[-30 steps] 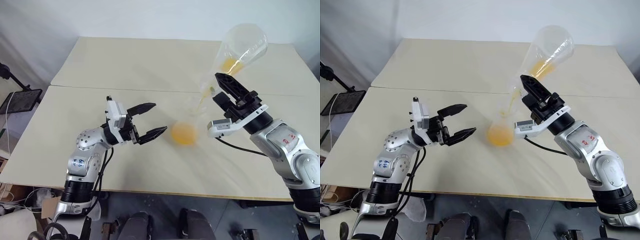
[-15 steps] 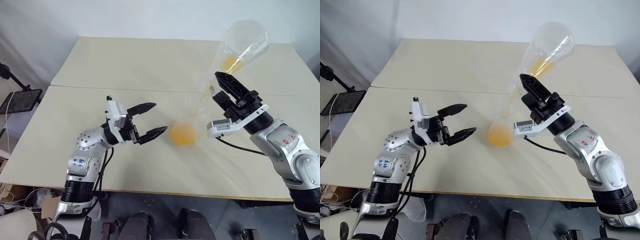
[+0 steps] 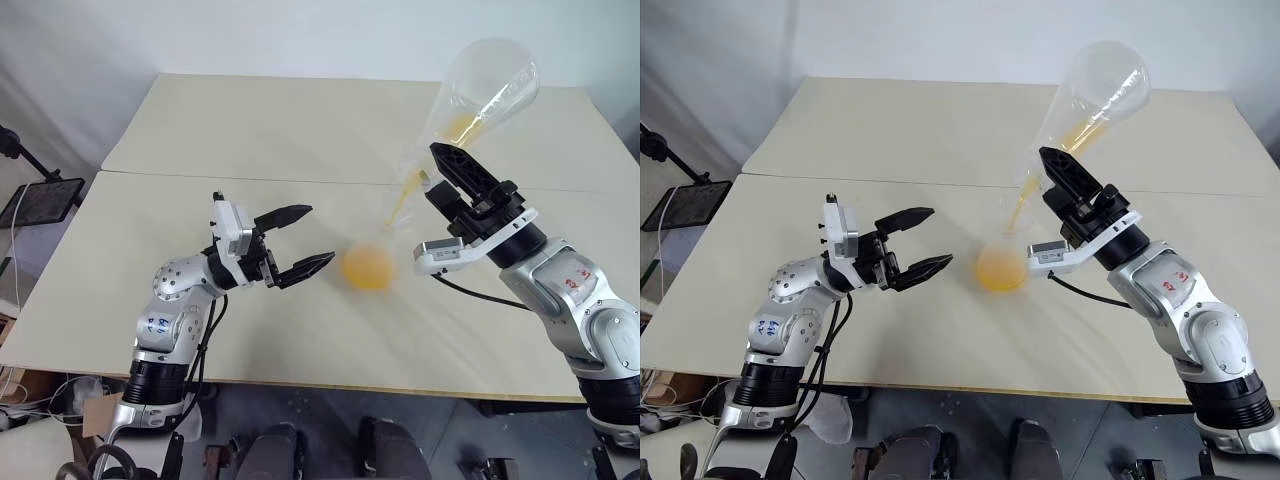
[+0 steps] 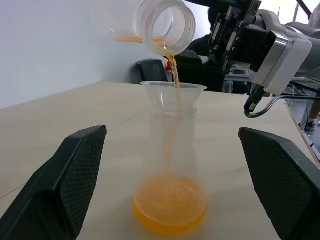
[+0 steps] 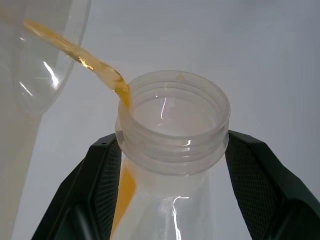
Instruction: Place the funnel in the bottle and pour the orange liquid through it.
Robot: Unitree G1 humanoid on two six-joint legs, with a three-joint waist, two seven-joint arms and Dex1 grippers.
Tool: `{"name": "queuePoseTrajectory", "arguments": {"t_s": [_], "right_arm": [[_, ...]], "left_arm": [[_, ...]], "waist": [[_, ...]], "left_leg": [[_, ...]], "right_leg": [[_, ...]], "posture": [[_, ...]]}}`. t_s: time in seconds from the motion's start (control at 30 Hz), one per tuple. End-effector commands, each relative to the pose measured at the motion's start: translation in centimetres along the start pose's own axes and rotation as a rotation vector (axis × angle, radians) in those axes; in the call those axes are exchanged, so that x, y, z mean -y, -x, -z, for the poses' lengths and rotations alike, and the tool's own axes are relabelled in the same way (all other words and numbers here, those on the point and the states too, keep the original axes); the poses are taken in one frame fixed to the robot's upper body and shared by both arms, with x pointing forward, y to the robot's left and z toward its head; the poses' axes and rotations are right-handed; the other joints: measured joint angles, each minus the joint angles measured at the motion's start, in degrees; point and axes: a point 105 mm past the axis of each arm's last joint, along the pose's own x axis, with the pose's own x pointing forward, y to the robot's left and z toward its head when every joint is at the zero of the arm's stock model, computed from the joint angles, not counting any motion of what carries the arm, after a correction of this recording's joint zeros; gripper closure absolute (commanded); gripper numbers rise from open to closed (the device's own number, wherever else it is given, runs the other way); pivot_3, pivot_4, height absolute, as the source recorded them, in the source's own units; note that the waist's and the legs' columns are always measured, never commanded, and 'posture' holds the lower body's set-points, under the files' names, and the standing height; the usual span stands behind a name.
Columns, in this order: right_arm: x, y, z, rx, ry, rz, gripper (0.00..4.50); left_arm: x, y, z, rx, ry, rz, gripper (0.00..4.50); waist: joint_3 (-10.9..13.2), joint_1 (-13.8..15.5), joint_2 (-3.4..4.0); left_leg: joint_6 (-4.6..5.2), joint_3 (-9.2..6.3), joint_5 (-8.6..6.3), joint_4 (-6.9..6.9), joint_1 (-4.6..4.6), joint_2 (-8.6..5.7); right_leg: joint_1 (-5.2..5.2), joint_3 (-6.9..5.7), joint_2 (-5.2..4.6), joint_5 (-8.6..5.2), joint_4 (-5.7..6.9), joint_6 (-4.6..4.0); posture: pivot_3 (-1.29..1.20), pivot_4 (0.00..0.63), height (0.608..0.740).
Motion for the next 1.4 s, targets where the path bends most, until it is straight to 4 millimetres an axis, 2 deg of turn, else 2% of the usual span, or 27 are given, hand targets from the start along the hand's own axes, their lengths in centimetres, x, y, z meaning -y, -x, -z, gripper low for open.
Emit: {"name": "queuePoseTrajectory", "arguments": {"t_s": [0.03,0.87,1.4], "right_arm": [[2.2,-0.1,0.4,-0.016,0.016,0.090,1.74],[2.0,0.1,0.4,-0.025,-0.026,0.079,1.74],[1.8,0.7,-0.8,-0.025,-0.413,0.037,1.74]], "left_arm": [[0.0,-0.3,-1.1,0.037,-0.039,0.005,0.00],[0.0,-0.5,-1.0,0.044,-0.038,0.003,0.00],[-0.3,-0.4,-1.0,0.035,-0.043,0.007,0.00]], "waist": [[0.00,0.00,0.00],[0.00,0.00,0.00],[0.00,-0.01,0.00]], "left_leg": [[0.00,0.00,0.00,0.00,0.00,0.00],[0.00,0.00,0.00,0.00,0.00,0.00],[0.00,0.00,0.00,0.01,0.01,0.00]], "right_leg": [[0.00,-0.01,0.00,0.00,0.00,0.00],[0.00,-0.01,0.00,0.00,0.00,0.00],[0.02,-0.01,0.01,0.00,0.00,0.00]], "posture": [[0.00,0.150,0.740],[0.00,0.150,0.740],[0.00,0.150,0.740]]}}
